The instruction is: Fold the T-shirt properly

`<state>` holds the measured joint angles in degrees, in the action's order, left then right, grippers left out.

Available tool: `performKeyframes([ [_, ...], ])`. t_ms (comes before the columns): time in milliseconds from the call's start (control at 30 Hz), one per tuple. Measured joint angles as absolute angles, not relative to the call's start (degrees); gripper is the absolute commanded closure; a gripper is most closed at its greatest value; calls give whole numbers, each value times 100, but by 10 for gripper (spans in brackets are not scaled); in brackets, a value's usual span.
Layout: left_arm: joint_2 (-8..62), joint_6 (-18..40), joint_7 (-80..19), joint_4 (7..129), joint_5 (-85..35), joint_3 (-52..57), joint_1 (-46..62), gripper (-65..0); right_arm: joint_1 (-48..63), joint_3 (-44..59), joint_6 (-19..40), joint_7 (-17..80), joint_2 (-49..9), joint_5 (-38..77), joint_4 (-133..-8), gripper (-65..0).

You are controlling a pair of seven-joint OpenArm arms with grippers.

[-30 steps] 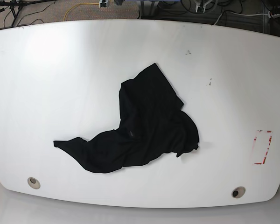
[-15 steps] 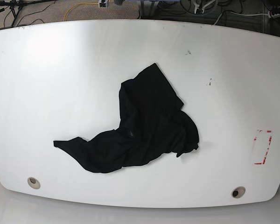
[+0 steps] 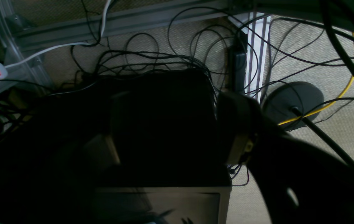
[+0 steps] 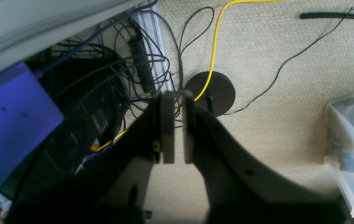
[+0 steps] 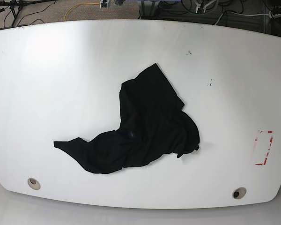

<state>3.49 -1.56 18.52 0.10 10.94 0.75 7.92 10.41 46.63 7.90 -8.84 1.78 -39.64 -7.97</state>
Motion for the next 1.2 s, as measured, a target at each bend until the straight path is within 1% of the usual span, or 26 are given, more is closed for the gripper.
performKeyframes([
  [267,351,-174,1844,10,1096,75,757,-334,1041,4639,788,-882,224,-3964,-792,-32],
  [333,351,-174,1848,10,1098,73,751,-353,1041,4641,790,-880,226,-3964,-792,-34],
  [467,353,-174,1846,10,1103,75,768,-370,1052,4685,792,-882,220,-3962,-775,-35],
  [1200,362,-172,1815,10,1116,69,867,-371,1070,4694,790,-882,226,-3962,-792,-32],
])
